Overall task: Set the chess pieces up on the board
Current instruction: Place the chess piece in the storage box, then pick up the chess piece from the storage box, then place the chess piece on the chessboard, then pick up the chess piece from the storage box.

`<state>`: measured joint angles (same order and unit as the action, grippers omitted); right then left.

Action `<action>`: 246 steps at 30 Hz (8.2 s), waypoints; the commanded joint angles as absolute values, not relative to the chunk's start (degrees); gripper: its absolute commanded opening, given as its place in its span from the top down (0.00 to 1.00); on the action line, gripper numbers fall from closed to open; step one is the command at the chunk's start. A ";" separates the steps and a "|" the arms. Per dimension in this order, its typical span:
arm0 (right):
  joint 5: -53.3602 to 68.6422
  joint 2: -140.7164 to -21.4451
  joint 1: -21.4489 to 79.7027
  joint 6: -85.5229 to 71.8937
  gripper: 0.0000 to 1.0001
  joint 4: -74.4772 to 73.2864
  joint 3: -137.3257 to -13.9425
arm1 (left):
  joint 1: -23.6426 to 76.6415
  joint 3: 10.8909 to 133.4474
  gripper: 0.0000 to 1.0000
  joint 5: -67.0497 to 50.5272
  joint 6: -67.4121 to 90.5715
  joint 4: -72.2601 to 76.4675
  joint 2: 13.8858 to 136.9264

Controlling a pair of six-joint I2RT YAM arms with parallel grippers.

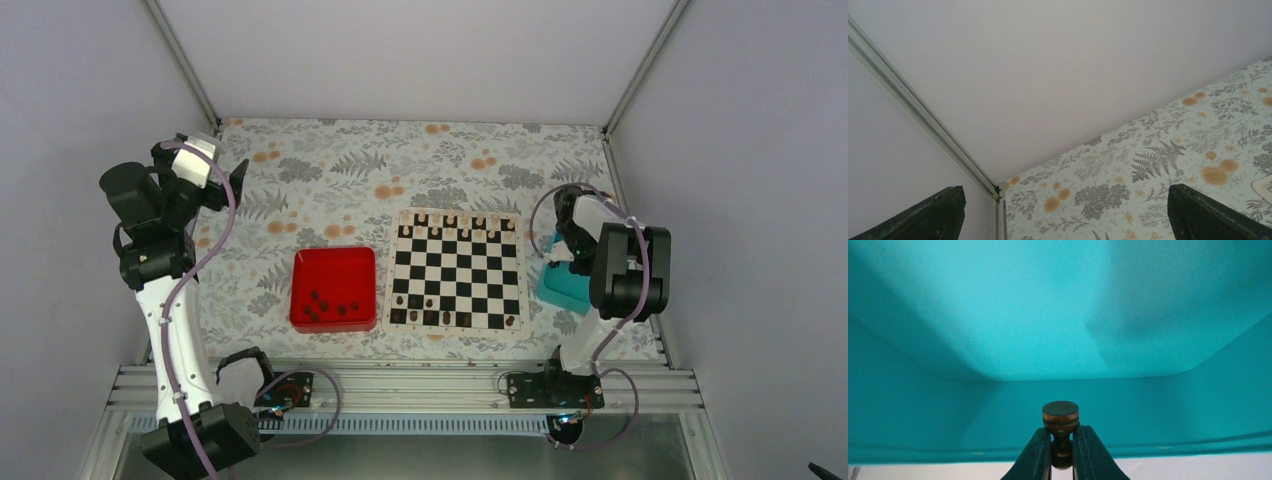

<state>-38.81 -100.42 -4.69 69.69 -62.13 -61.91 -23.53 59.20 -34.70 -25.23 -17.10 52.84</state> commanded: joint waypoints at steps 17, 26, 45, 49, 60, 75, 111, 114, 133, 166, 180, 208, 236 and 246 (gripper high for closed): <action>-32.63 -99.84 -5.92 71.47 0.65 -57.97 -68.27 | -23.82 63.30 0.00 -36.17 -24.93 -20.33 51.72; -10.92 -92.10 -16.43 74.76 0.59 -64.34 -76.04 | -23.71 61.82 0.00 -36.45 -24.29 -18.92 50.85; 12.76 -84.18 -28.12 74.63 0.52 -41.62 -52.11 | -23.11 58.93 0.00 -37.49 -20.43 -15.50 49.45; 9.78 -85.28 -28.32 74.33 0.50 -39.32 -51.04 | -23.11 58.57 0.00 -37.23 -20.30 -15.90 48.58; 9.06 -88.81 -29.17 75.06 0.54 -41.31 -53.02 | -23.03 60.38 0.00 -36.83 -20.74 -18.04 49.20; 7.78 -91.21 -29.44 75.67 0.67 -41.01 -53.85 | -22.86 59.81 0.00 -36.72 -21.42 -18.24 48.81; 13.71 -76.48 11.53 60.53 0.96 -69.53 -68.10 | -21.54 60.50 0.00 -36.15 -21.76 -16.89 50.87; 14.33 -78.61 17.96 57.33 0.96 -67.24 -66.71 | -21.16 60.37 0.00 -35.92 -21.80 -16.75 50.99; 13.60 -92.59 38.60 48.55 0.96 -54.95 -63.60 | -18.92 59.44 0.00 -32.50 -23.09 -16.41 50.69; 11.77 -97.34 41.84 46.83 0.95 -48.35 -58.82 | -18.41 58.52 0.00 -32.27 -22.94 -15.82 49.99; 9.58 -92.24 41.84 46.06 0.74 -50.13 -61.25 | -18.37 58.53 0.00 -32.04 -23.37 -15.88 50.22; 13.55 -113.48 56.95 40.34 0.70 -56.73 -103.52 | -17.82 61.34 0.00 -25.52 -28.99 -19.62 52.66; 13.44 -128.95 65.65 41.92 0.71 -54.89 -109.74 | -17.84 52.88 0.00 -24.11 -31.26 -14.71 52.03; 14.03 -130.80 65.79 42.08 0.75 -54.58 -110.39 | -17.81 51.70 0.00 -23.90 -31.90 -14.65 51.48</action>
<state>12.86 -129.54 65.25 41.93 -55.35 -109.08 -18.09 52.27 -23.92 -31.07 -15.90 52.45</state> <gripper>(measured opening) 0.268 0.999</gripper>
